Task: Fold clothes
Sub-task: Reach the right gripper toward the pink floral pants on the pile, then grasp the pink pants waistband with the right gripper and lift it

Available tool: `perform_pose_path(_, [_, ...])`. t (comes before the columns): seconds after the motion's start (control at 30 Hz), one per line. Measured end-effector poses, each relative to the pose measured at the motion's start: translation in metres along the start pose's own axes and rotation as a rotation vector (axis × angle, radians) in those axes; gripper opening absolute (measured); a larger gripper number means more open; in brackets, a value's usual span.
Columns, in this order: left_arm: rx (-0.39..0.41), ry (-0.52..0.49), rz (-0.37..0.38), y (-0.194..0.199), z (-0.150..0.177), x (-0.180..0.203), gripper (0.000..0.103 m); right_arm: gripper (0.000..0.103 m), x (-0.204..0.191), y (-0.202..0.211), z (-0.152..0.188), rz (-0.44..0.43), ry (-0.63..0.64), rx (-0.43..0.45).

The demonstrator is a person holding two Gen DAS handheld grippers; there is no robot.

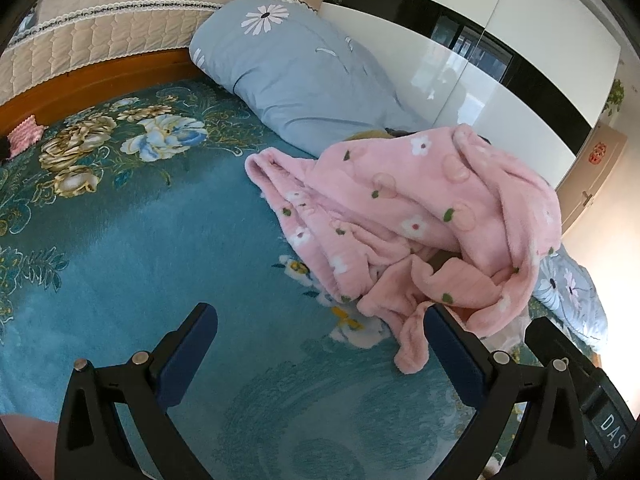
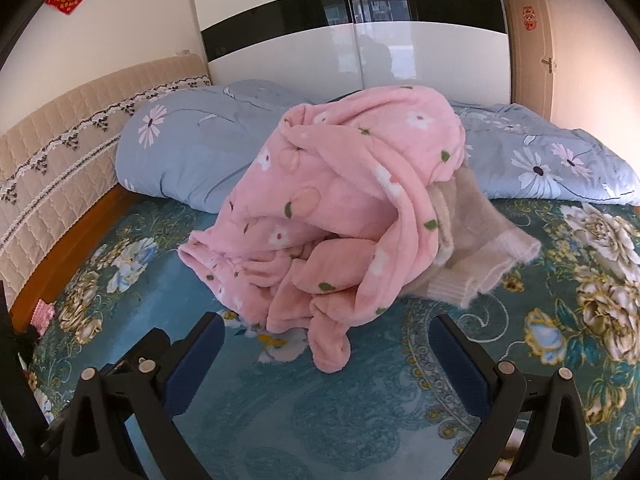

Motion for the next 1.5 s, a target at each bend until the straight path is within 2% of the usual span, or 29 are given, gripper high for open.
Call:
perform_pose_path(0.17, [-0.026, 0.003, 0.003, -0.005, -0.001, -0.002, 0.103, 0.103, 0.0, -0.01, -0.004, -0.042, 0.022, -0.031])
perform_pose_path(0.3, [-0.044, 0.031, 0.034, -0.008, -0.006, -0.008, 0.103, 0.103, 0.002, -0.018, -0.013, -0.048, 0.064, -0.044])
perform_pose_path(0.5, [-0.078, 0.028, 0.035, -0.009, -0.02, -0.014, 0.103, 0.103, 0.027, -0.037, -0.055, -0.006, 0.094, -0.03])
perform_pose_path(0.63, [-0.072, 0.088, 0.032, -0.007, -0.029, -0.033, 0.103, 0.103, 0.043, -0.064, -0.083, 0.042, 0.113, -0.063])
perform_pose_path(0.7, [-0.079, 0.149, 0.031, -0.01, -0.028, -0.046, 0.103, 0.094, 0.051, -0.082, -0.09, 0.071, 0.098, -0.099])
perform_pose_path(0.77, [-0.091, 0.181, 0.024, -0.012, -0.027, -0.052, 0.103, 0.074, 0.057, -0.099, -0.094, 0.108, 0.081, -0.146])
perform_pose_path(0.8, [-0.096, 0.197, 0.021, -0.013, -0.027, -0.055, 0.103, 0.069, 0.059, -0.109, -0.094, 0.117, 0.07, -0.176])
perform_pose_path(0.83, [-0.101, 0.211, 0.018, -0.014, -0.026, -0.058, 0.103, 0.059, 0.06, -0.117, -0.094, 0.118, 0.06, -0.201])
perform_pose_path(0.87, [-0.099, 0.202, 0.016, -0.014, -0.026, -0.057, 0.103, 0.045, 0.062, -0.124, -0.093, 0.117, 0.043, -0.229])
perform_pose_path(0.9, [-0.097, 0.193, 0.014, -0.014, -0.025, -0.056, 0.103, 0.036, 0.064, -0.13, -0.092, 0.119, 0.019, -0.258])
perform_pose_path(0.93, [-0.098, 0.197, 0.018, -0.014, -0.025, -0.056, 0.103, 0.02, 0.067, -0.131, -0.093, 0.124, -0.003, -0.272])
perform_pose_path(0.97, [-0.099, 0.2, 0.022, -0.013, -0.024, -0.056, 0.103, 0.014, 0.07, -0.13, -0.094, 0.131, -0.023, -0.28])
perform_pose_path(1.1, [-0.113, 0.236, 0.03, -0.015, -0.023, -0.061, 0.103, 0.011, 0.078, -0.102, -0.108, 0.071, -0.06, -0.237])
perform_pose_path(1.17, [-0.126, 0.253, 0.033, -0.016, -0.021, -0.063, 0.103, 0.011, 0.083, -0.078, -0.119, 0.023, -0.062, -0.199])
perform_pose_path(1.37, [-0.125, 0.208, 0.037, -0.01, -0.019, -0.055, 0.103, 0.01, 0.097, 0.005, -0.146, -0.072, -0.018, -0.085])
perform_pose_path(1.5, [-0.124, 0.233, 0.051, -0.007, -0.019, -0.058, 0.103, 0.01, 0.116, 0.052, -0.149, -0.093, -0.009, -0.049])
Point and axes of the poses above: each gripper's, at about its wrist camera, not at the fingertips, and y roughly against the way its jaws point, x to its right, z to its underside, the point moved 4 cm from there along -y, roughly the way its jaws point, and after that the axes turned 3 degrees about y, right-handed, at the moved point
